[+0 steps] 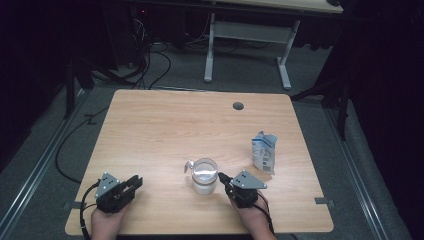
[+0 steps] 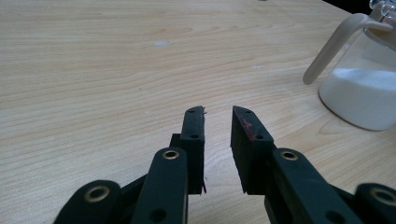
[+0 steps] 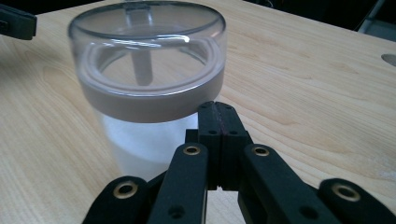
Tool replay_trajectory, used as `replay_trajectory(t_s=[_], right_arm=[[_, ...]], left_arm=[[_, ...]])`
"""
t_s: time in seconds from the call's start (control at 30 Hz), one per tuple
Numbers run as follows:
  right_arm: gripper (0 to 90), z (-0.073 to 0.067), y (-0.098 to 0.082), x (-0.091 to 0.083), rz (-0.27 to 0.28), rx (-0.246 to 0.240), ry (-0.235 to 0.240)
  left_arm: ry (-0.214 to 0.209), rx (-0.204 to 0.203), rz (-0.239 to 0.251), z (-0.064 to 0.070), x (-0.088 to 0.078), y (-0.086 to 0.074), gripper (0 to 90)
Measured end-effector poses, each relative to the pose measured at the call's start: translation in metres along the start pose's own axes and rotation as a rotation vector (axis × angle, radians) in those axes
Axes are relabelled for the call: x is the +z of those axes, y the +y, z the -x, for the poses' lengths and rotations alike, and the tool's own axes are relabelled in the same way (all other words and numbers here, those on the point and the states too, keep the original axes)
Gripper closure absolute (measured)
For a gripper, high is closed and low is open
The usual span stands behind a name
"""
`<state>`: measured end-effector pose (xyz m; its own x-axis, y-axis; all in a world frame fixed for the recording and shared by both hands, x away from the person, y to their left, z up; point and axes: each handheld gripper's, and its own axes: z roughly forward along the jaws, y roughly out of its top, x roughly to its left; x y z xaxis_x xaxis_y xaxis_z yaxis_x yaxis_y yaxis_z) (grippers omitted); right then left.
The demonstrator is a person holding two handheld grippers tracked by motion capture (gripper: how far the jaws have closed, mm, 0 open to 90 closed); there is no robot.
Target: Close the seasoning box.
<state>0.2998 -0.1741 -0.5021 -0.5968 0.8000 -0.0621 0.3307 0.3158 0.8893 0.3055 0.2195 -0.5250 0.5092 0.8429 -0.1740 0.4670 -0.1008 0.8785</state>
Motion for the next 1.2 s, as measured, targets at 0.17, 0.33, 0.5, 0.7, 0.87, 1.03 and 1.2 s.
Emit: replay_trajectory(t_s=[0.17,0.33,0.5,0.7,0.87,1.03,1.2], right_arm=[[90.0,-0.016,0.001,-0.004,0.012,-0.026,0.035],[90.0,-0.028,0.003,-0.003,0.021,-0.048,0.079],[90.0,-0.011,0.004,0.004,0.018,-0.006,0.038],[90.0,-0.010,0.005,0.013,0.010,-0.006,0.047],[90.0,-0.023,0.007,0.007,0.025,-0.026,0.074],[90.0,-0.045,0.009,0.005,0.034,-0.075,0.151],[90.0,-0.031,0.011,0.015,0.027,-0.030,0.100]], left_arm=[[0.005,-0.008,-0.004,-0.002,0.000,-0.001,75.2],[0.003,-0.006,-0.009,-0.001,0.001,-0.001,75.0],[0.001,-0.010,-0.009,-0.001,0.000,-0.002,75.0],[0.000,-0.018,-0.005,-0.002,-0.001,-0.002,75.1],[0.003,-0.024,-0.003,-0.004,-0.002,-0.002,75.3],[0.005,-0.028,0.000,-0.005,-0.003,-0.002,75.4],[0.011,-0.038,0.005,-0.009,-0.006,-0.002,75.4]])
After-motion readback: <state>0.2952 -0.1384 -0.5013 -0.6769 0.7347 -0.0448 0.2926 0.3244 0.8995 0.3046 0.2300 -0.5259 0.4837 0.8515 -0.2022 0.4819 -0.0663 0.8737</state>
